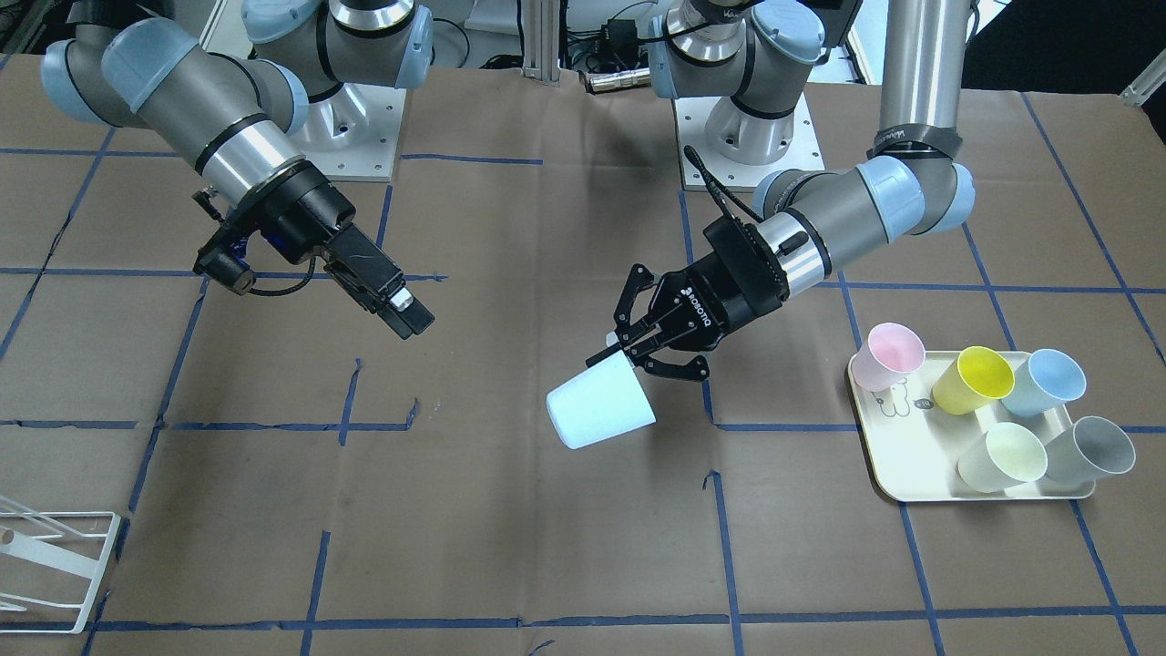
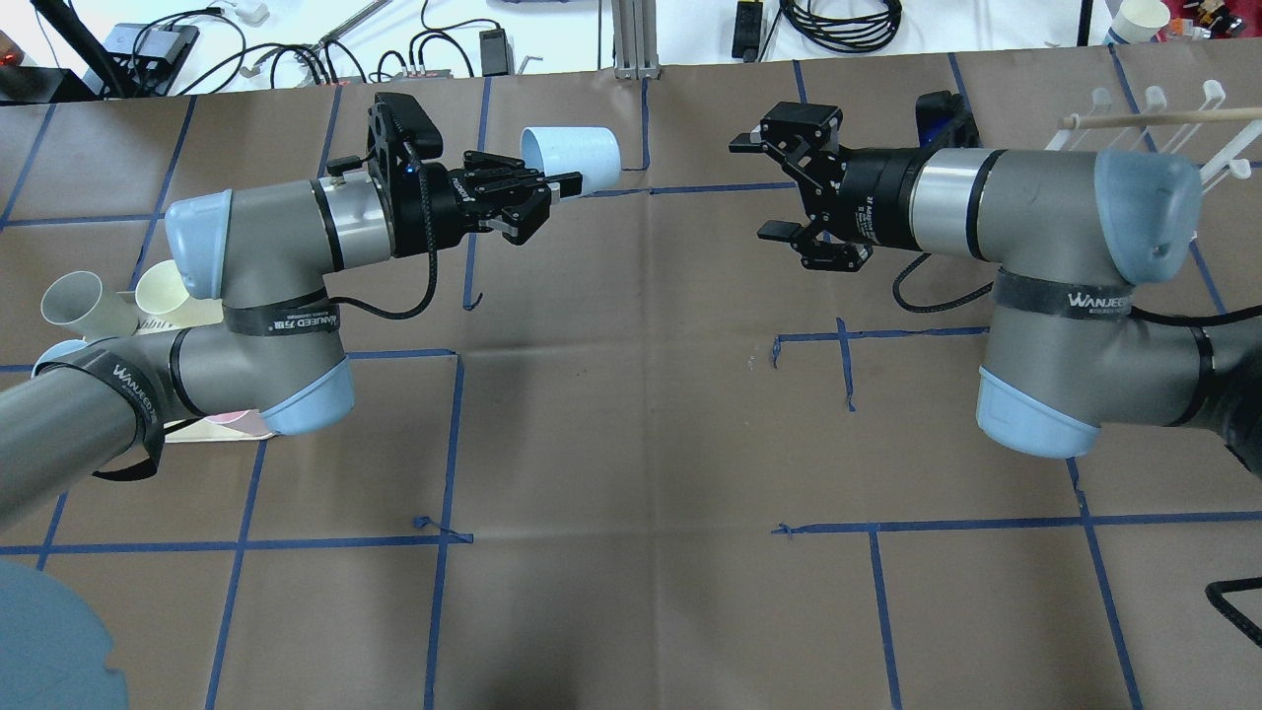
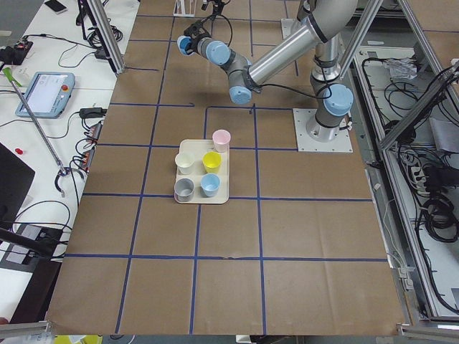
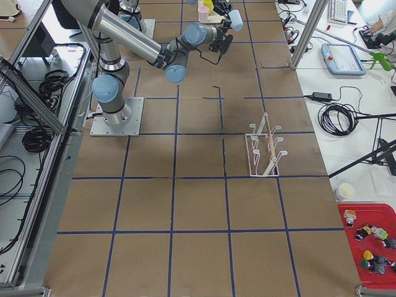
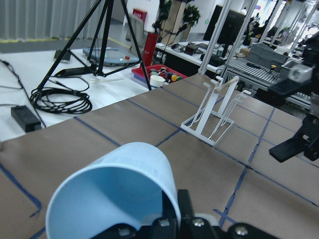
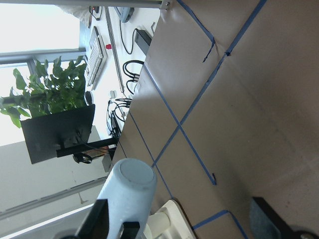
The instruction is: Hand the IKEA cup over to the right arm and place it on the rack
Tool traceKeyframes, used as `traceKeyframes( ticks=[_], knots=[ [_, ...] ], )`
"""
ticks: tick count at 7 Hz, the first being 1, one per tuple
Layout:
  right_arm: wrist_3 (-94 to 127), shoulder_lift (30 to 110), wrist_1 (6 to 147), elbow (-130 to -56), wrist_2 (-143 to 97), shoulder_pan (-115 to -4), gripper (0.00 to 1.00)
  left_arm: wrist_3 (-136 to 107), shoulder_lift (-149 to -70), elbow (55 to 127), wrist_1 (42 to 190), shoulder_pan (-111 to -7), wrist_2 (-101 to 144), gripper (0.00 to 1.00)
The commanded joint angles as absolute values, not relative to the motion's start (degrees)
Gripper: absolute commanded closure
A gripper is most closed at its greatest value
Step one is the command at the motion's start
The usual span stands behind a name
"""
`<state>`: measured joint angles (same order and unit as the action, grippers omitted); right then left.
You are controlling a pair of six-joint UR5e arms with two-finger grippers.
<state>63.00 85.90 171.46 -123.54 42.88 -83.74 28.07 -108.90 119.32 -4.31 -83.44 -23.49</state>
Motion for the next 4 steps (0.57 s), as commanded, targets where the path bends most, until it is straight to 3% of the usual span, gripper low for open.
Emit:
traceKeyframes(
  ticks=[1, 2, 4],
  knots=[
    [70.93, 85.43, 176.31, -124.45, 42.63, -84.19, 0.00, 26.56, -113.61, 122.94, -18.46, -82.53, -16.37, 1.00],
    [71.01, 85.43, 179.01, -124.45, 42.89, -84.55, 0.00, 20.28, -116.51, 122.61, -26.29, -82.79, -16.43, 1.00],
    [74.42, 84.91, 185.96, -124.45, 43.77, -84.64, 0.00, 7.42, -115.15, 121.47, -30.50, -83.41, -16.96, 1.00]
  ],
)
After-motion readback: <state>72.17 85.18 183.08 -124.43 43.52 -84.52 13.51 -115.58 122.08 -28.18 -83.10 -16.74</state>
